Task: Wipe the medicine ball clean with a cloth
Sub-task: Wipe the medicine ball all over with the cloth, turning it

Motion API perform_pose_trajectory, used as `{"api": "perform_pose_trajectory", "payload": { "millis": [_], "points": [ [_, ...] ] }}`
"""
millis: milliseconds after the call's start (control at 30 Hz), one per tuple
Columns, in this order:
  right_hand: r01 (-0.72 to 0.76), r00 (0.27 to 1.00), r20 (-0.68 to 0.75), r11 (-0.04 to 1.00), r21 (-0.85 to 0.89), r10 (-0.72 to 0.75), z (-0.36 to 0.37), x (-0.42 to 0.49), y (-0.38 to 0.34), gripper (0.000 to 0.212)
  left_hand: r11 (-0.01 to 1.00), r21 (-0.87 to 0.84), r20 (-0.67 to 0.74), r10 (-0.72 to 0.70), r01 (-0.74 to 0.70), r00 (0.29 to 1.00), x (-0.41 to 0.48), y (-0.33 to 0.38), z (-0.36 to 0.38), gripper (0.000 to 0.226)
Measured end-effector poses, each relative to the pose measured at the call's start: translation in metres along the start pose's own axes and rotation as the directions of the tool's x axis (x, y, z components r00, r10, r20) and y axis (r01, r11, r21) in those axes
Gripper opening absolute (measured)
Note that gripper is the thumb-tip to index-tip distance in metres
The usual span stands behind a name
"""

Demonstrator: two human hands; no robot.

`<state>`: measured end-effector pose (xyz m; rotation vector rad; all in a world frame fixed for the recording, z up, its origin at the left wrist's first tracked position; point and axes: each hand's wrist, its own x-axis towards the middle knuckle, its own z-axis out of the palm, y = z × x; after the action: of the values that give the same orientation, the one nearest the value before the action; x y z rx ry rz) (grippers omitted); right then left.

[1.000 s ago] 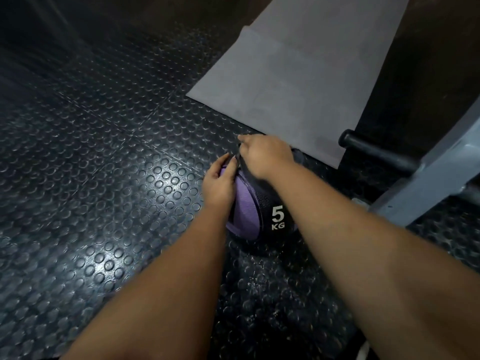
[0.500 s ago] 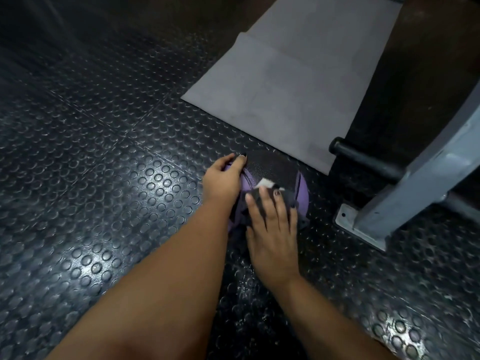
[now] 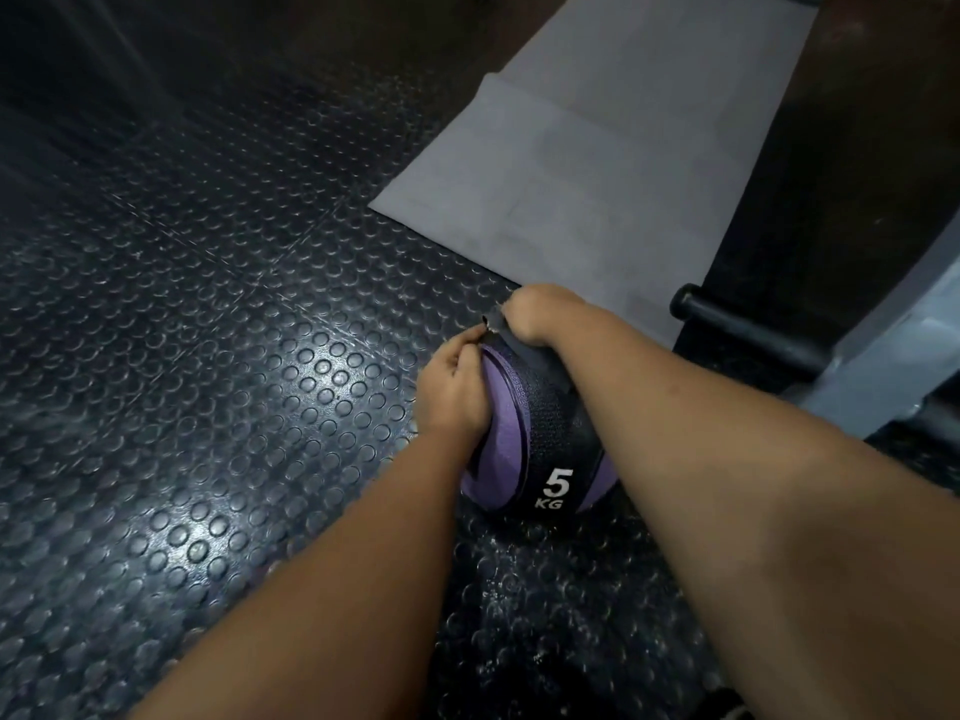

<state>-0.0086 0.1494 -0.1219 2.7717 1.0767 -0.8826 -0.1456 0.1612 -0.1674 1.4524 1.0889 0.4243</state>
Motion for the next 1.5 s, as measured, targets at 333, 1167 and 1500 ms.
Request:
{"api": "perform_pose_trajectory", "payload": {
  "millis": [333, 1167, 1500],
  "points": [
    [0.187, 0.750, -0.658, 0.976, 0.110, -0.069, 0.085, -0.114, 0.010, 0.044, 0.993, 0.099, 0.002, 0.066, -0.066, 0.998, 0.009, -0.004, -0.001, 0.035],
    [0.223, 0.720, -0.436, 0.415, 0.882, 0.540, 0.129, -0.109, 0.055, 0.042, 0.997, -0.063, 0.075, -0.043, 0.048, 0.996, 0.020, -0.005, -0.014, 0.033],
    [0.502, 0.704, -0.661, 0.478, 0.721, 0.259, 0.045, -0.099, 0.061, 0.034, 0.998, -0.023, 0.068, -0.054, 0.056, 0.996, 0.013, -0.004, -0.013, 0.029]
  ]
}}
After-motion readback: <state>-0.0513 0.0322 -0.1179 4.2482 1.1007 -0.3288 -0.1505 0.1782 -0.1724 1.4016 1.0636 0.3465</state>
